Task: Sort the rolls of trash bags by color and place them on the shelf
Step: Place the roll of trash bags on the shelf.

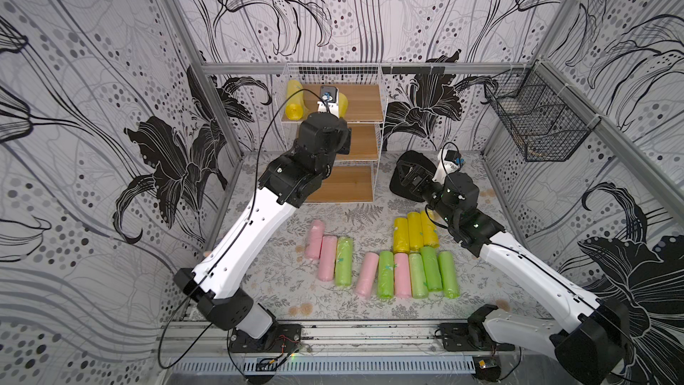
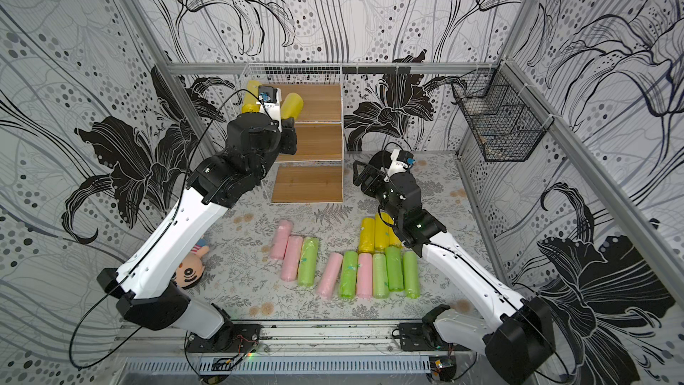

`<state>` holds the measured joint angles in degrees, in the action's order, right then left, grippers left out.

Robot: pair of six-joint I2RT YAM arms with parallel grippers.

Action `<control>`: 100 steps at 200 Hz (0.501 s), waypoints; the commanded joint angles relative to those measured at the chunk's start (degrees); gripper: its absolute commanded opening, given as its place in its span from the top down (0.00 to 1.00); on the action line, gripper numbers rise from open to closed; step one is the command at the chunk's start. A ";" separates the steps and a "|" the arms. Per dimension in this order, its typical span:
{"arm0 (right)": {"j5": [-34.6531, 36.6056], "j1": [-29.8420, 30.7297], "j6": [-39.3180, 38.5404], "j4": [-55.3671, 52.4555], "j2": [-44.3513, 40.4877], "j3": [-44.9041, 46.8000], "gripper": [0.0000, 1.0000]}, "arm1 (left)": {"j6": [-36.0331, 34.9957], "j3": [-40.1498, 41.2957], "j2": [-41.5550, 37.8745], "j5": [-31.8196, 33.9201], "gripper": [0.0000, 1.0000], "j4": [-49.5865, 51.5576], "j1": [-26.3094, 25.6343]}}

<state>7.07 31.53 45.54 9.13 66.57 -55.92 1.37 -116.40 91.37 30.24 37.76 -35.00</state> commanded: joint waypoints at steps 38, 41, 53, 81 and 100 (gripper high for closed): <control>-0.57 0.20 -1.24 -0.71 -1.53 0.00 0.00 | -7.86 -15.74 9.64 5.80 1.00 5.39 5.40; -0.61 0.16 -1.24 -0.76 -1.53 -0.01 0.00 | -8.13 -16.11 10.07 5.80 1.00 5.47 5.55; -0.61 0.11 -1.24 -0.79 -1.44 -0.15 0.00 | -9.24 -17.77 11.76 6.01 1.00 5.89 6.38; -0.71 0.09 -1.24 -0.78 -1.32 -0.37 0.00 | -13.35 -20.28 14.67 8.68 1.00 4.67 7.34; -0.75 0.11 -1.07 -0.94 -1.07 -0.30 0.00 | -16.29 -21.12 16.06 10.48 0.99 3.55 7.70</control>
<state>6.85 31.53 45.54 8.49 66.30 -55.92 -9.41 -134.96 106.30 36.99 45.30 -27.70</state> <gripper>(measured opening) 0.999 0.334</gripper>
